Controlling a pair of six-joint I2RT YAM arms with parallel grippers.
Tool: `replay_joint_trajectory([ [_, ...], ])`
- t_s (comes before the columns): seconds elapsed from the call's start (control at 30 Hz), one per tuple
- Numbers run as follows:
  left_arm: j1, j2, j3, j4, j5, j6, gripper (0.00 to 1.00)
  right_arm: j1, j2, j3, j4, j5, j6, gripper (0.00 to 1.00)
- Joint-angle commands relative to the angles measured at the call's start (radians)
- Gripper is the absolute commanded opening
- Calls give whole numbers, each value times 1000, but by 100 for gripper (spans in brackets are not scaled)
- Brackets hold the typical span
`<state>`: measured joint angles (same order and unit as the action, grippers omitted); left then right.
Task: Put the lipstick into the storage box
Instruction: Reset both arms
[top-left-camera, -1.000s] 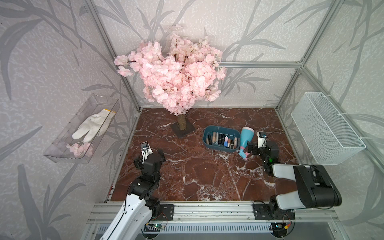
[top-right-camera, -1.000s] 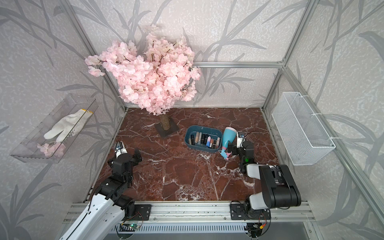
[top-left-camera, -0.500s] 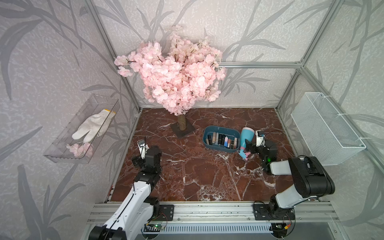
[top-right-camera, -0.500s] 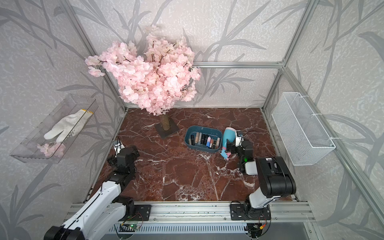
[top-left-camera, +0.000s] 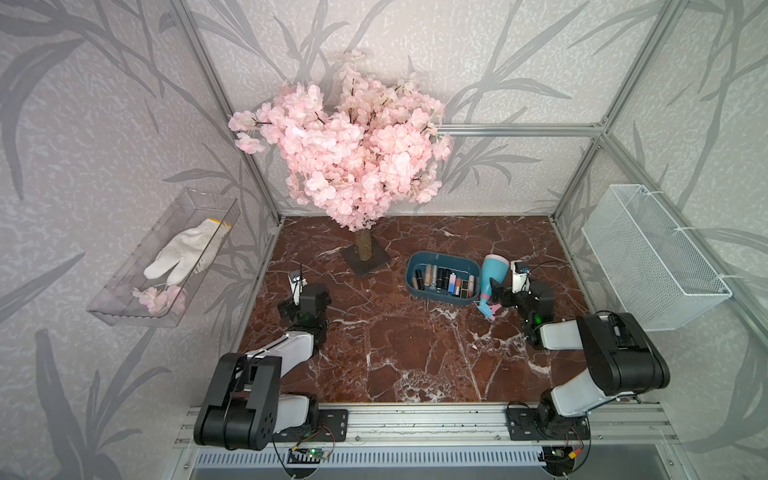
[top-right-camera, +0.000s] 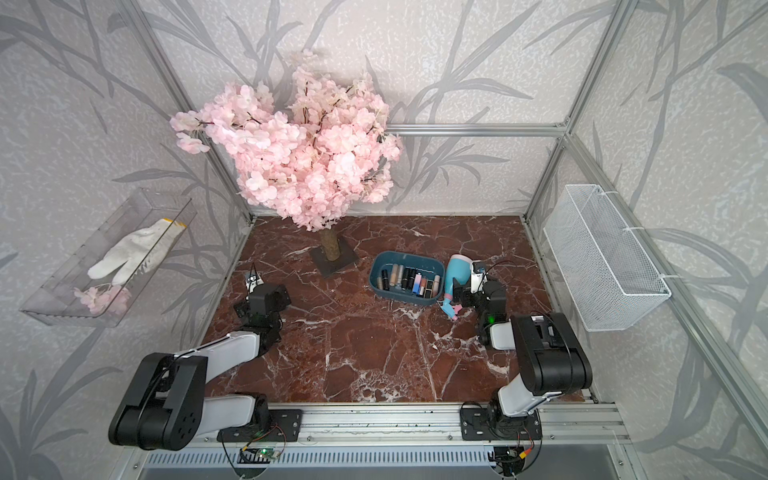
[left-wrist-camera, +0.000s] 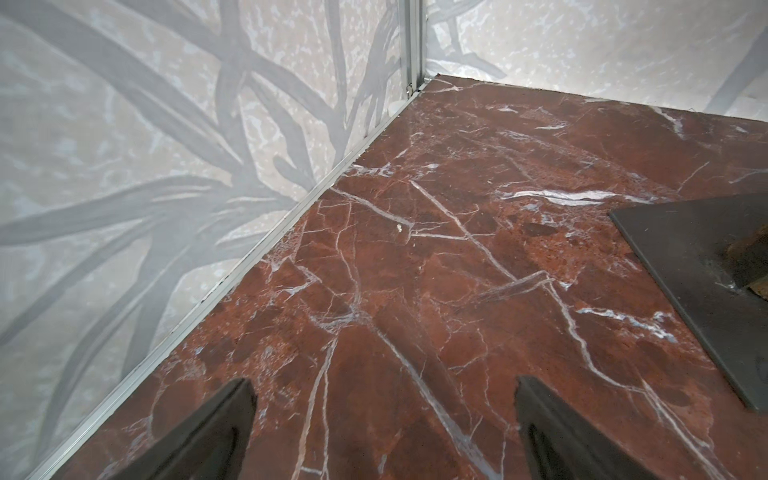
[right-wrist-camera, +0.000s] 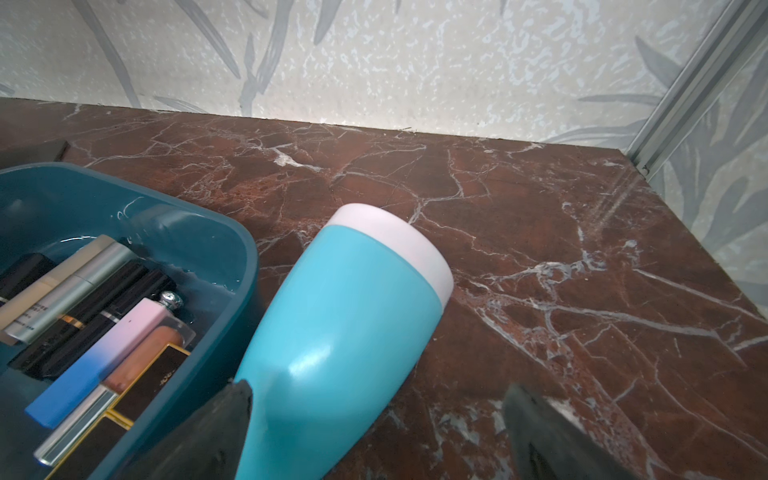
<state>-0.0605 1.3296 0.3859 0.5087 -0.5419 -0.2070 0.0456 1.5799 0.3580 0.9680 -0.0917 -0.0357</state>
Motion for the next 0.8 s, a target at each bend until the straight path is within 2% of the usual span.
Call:
replay_joint_trajectory([
  [0.0,22,33,51,76,68,52,100,-5,3,9,21,-11,-9,99],
  [0.23,76,99,60,134,121,32,100,-4,3,9,22,-10,-11,99],
  [0.53,77,117,67,143,171,53,100,-4,3,9,23,-10,-10,99],
  [0.77,76,163,22,269,260,93,100,-4,3,7,25,-11,-9,99],
])
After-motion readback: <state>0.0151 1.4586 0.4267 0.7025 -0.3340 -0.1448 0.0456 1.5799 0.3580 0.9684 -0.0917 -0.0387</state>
